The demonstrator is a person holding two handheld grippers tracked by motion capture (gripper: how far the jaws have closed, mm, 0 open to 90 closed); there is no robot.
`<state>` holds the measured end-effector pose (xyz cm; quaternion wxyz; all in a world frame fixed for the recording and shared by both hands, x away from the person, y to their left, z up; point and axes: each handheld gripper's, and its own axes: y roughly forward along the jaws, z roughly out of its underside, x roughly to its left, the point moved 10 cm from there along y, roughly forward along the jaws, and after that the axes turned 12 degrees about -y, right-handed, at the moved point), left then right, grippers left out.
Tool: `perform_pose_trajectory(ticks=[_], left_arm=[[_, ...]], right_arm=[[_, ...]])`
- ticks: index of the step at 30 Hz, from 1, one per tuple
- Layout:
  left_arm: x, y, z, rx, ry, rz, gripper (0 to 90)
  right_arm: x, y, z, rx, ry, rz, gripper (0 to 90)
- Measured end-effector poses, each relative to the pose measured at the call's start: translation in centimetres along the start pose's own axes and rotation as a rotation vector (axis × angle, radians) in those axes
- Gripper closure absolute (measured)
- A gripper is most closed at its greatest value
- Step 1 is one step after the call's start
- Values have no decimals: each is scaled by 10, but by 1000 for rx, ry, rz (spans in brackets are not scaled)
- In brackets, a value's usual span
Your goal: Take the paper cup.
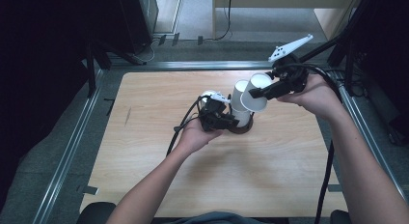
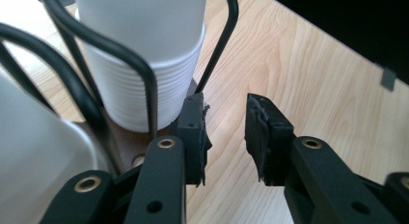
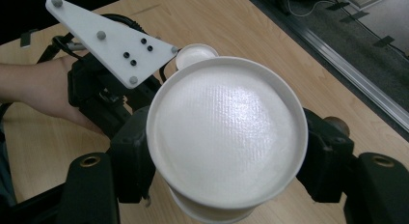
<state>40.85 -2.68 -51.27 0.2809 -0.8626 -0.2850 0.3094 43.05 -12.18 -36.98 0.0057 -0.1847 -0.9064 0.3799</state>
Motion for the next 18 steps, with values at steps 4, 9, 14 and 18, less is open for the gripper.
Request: perform_pose_trajectory(ticks=[4, 9, 14, 18], left_arm=[[2, -4, 2, -1, -4, 8, 667], [2, -10, 7, 6, 10, 23, 640], [3, -15, 13, 12, 12, 39, 599], [4, -18, 17, 28, 20, 58, 530]], right_arm=[[5, 0, 5, -23, 2, -12, 324], [14, 3, 13, -26, 9, -25, 325], [24, 7, 21, -26, 8, -42, 325], [33, 10, 27, -23, -2, -52, 325]])
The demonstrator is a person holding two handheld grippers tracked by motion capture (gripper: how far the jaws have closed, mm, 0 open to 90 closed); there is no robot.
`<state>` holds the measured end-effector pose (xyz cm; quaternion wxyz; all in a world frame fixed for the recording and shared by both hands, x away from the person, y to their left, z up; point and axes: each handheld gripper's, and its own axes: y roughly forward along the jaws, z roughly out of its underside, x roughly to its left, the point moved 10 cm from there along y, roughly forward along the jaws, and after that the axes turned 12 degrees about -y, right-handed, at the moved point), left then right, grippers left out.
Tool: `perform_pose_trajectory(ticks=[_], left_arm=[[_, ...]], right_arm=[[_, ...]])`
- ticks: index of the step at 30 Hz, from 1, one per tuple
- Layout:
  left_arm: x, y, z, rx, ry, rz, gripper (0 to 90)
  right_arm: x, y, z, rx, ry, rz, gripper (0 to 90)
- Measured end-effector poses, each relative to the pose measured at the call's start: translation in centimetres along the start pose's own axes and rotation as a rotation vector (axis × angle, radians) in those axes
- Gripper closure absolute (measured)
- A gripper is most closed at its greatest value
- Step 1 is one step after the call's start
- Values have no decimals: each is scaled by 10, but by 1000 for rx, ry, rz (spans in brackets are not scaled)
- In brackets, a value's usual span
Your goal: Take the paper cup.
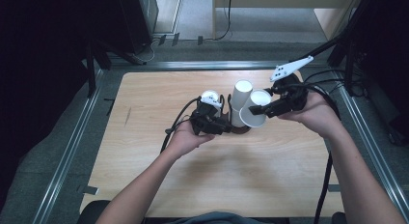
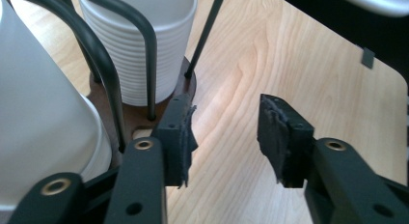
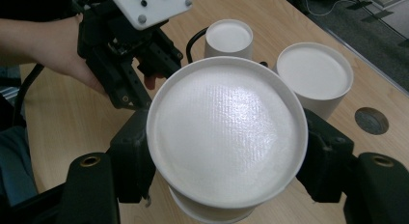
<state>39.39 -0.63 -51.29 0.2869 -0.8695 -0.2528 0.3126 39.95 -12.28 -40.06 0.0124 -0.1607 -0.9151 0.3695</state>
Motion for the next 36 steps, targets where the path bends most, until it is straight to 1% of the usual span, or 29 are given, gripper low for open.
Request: perform_pose_trajectory(ticks=[3, 5, 7, 8, 9, 10, 12, 13, 14, 18, 20, 21, 22, 23, 24, 26, 27, 29, 33, 35, 36], left_arm=[[0, -3, 2, -9, 17, 15, 493], [0, -6, 6, -3, 37, 23, 473], [1, -8, 11, 12, 64, 19, 464], [1, -9, 13, 19, 68, 23, 460], [1, -11, 16, 32, 75, 34, 466], [0, -12, 17, 39, 73, 44, 466], [-2, -14, 20, 43, 82, 70, 456], [-2, -15, 21, 43, 93, 74, 456], [-2, -16, 22, 40, 97, 79, 446], [-1, -20, 27, 33, 94, 91, 431], [0, -21, 30, 35, 96, 95, 421], [0, -21, 31, 35, 95, 96, 406], [1, -22, 33, 36, 97, 96, 406], [1, -23, 34, 32, 92, 100, 400], [2, -23, 35, 39, 94, 102, 389], [2, -25, 36, 45, 99, 110, 362], [2, -25, 36, 39, 100, 115, 354], [2, -26, 37, 34, 93, 125, 342], [3, -26, 41, 42, 93, 138, 318], [4, -25, 43, 47, 98, 134, 298], [4, -25, 45, 50, 95, 135, 277]], right_arm=[[6, 4, 5, 3, -6, -11, 325], [10, 8, 12, 8, -7, -17, 325], [11, 9, 14, 7, -6, -19, 325], [14, 12, 18, 7, 0, -24, 325], [15, 14, 19, 5, -3, -29, 325], [15, 14, 19, 5, -3, -29, 325], [20, 20, 23, 5, -3, -36, 325], [20, 20, 23, 5, -3, -36, 325], [23, 23, 27, 10, -7, -39, 325], [27, 28, 31, 12, -12, -43, 325], [30, 31, 34, 12, -11, -49, 325], [33, 36, 37, 16, -16, -54, 325], [33, 36, 37, 16, -16, -54, 325], [35, 38, 38, 15, -16, -59, 325], [37, 41, 40, 13, -11, -63, 325], [39, 47, 42, 5, -14, -66, 325], [40, 50, 44, 7, -10, -64, 325], [44, 57, 48, 0, 0, -78, 325], [48, 68, 53, -12, 23, -92, 325], [49, 72, 55, -20, 27, -96, 325], [50, 74, 56, -19, 29, -97, 325]])
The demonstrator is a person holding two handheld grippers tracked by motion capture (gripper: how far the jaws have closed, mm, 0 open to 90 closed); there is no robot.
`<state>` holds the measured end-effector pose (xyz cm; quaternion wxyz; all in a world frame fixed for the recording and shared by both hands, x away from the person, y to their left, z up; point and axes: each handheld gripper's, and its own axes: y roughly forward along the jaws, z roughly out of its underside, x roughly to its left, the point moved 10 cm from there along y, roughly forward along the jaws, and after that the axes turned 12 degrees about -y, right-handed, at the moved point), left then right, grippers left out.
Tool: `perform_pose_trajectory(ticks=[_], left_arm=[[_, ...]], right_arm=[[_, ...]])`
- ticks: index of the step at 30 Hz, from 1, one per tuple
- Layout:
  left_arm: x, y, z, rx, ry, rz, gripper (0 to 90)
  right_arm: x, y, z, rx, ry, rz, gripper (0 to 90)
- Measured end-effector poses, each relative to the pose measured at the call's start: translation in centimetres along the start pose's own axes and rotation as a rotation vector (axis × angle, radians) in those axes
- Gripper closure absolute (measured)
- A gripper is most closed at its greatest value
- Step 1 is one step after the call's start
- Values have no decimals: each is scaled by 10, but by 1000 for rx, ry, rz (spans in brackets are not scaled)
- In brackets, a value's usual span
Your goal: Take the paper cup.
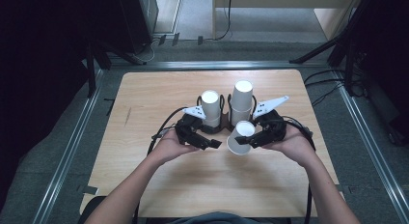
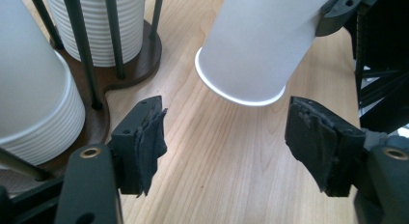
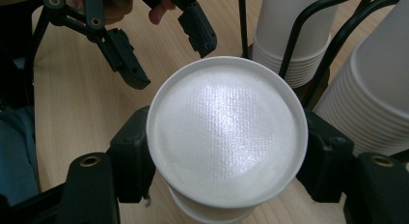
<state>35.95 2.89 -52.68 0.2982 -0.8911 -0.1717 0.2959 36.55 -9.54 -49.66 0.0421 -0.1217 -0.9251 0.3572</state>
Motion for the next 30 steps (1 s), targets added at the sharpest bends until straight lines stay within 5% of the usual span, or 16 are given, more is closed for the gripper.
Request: perform_pose_trajectory(ticks=[8, 12, 30], left_arm=[[4, -3, 11, -8, -8, 3, 228], [10, -3, 16, 3, -24, -30, 193], [2, 8, 21, 7, 0, 9, 130]], right_arm=[[2, 13, 4, -11, -5, -22, 325], [3, 21, 2, -38, -10, -48, 325], [15, 33, -21, -98, -26, -125, 326]])
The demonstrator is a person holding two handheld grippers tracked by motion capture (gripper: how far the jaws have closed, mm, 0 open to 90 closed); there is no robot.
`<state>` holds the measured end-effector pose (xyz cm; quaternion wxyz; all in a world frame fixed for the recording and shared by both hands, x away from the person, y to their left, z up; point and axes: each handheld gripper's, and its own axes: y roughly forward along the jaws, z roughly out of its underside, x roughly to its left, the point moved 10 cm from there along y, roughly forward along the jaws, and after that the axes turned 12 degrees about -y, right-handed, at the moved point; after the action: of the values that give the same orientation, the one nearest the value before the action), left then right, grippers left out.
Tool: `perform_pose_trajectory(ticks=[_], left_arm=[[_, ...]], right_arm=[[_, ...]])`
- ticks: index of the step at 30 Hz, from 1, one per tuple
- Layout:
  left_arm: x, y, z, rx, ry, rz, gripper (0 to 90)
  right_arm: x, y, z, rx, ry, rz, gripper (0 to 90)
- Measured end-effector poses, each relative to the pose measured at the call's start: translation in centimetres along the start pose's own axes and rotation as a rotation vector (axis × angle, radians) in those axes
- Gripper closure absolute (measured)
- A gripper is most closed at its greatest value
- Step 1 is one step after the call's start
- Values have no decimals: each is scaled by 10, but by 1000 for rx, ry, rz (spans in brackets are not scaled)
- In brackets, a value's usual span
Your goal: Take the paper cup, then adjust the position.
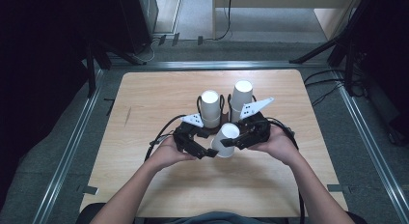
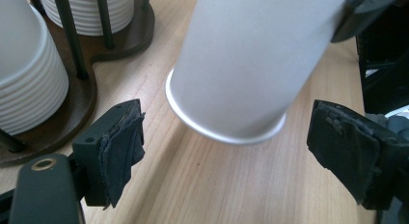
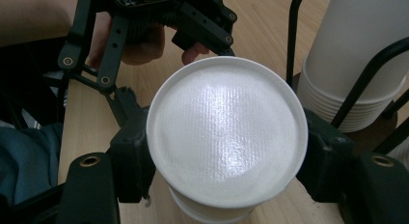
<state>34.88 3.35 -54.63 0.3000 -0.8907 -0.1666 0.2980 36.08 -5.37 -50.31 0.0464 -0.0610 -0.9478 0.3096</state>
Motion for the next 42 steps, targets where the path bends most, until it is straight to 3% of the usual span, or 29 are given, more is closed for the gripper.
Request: perform_pose_trajectory(ticks=[9, 28, 36, 37, 42], left_arm=[[-3, 3, -3, -25, 14, 16, 129], [-11, 11, -1, -20, 41, 37, 132], [-13, 10, 0, -30, 95, 32, 215], [-14, 9, 0, -34, 107, 34, 262], [-14, 9, 0, -13, 106, 34, 292]], right_arm=[[4, 5, -5, -7, -2, -22, 326], [11, 14, -12, -28, 15, -62, 328], [10, 12, -12, -36, 27, -64, 332], [9, 12, -12, -38, 26, -65, 335], [9, 12, -11, -36, 39, -69, 330]])
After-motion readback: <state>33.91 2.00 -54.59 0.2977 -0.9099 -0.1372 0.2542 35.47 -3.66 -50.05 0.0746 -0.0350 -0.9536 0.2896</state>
